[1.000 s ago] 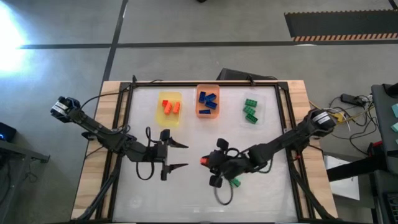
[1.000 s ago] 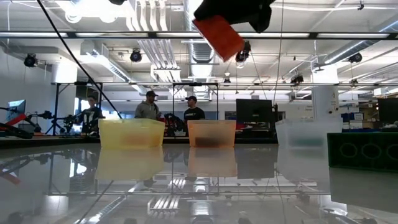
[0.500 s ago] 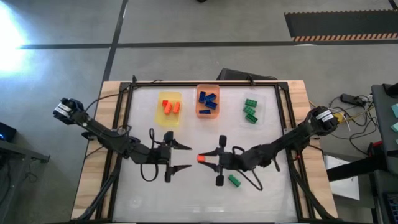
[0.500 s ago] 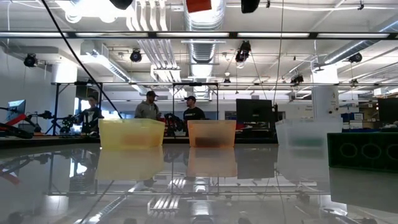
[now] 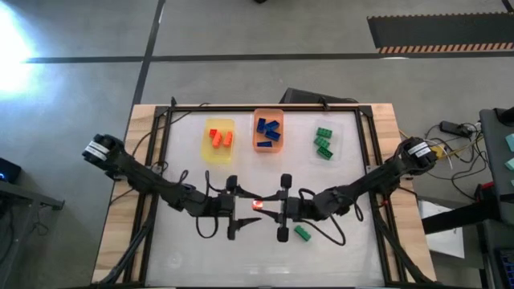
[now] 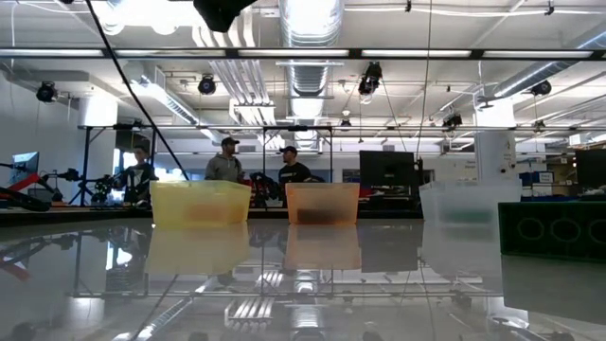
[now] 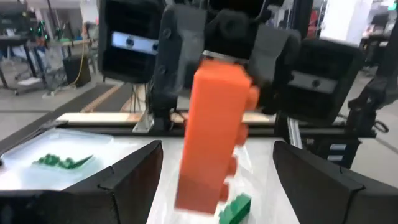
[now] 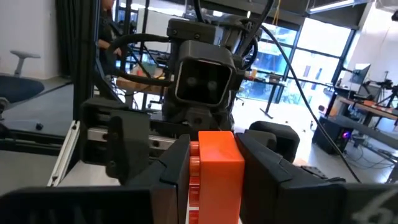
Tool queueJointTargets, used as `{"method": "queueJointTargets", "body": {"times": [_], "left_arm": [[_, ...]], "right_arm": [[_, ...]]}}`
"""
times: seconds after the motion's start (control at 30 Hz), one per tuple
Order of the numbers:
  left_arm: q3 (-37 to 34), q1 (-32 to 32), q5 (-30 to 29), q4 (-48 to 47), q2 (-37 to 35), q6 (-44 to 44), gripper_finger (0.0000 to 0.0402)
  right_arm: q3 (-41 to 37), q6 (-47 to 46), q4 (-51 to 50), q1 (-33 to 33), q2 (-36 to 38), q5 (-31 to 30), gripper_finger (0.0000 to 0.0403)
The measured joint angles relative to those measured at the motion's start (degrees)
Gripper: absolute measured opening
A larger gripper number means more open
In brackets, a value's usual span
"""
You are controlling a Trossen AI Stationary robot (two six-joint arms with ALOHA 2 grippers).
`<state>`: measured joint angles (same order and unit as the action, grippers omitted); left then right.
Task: Sort & place blocks by color
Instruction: Put the orange game piece into the yellow bin
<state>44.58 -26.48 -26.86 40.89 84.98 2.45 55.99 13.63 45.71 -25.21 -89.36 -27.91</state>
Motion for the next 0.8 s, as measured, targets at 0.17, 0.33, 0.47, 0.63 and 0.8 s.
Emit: {"method": "queueJointTargets", "body": {"times": [0.17, 0.33, 0.47, 0.63, 0.8], "left_arm": [[0.2, 0.0, 0.6, 4.1, 1.7, -1.9, 0.0284], [0.3, 0.2, 1.1, 4.1, 1.8, -1.9, 0.0242], [0.2, 0.2, 1.0, 4.1, 1.6, -2.8, 0.0178], [0.2, 0.3, 1.2, 3.6, 1.5, -3.1, 0.0092], [0.2, 0.3, 1.0, 3.6, 1.5, -3.2, 0.0077]], "right_arm": [[0.0, -0.1, -0.1, 0.0, 0.0, 0.0, 0.0093], [0.0, -0.1, -0.3, 0.0, 0.0, -0.1, 0.0093], [0.0, -0.1, -0.4, 0.0, 0.0, 0.0, 0.0093], [0.0, -0.4, -0.5, 0.0, -0.1, 0.4, 0.0102], [0.0, -1.5, -0.4, 0.0, -0.1, -0.4, 0.0138]]}}
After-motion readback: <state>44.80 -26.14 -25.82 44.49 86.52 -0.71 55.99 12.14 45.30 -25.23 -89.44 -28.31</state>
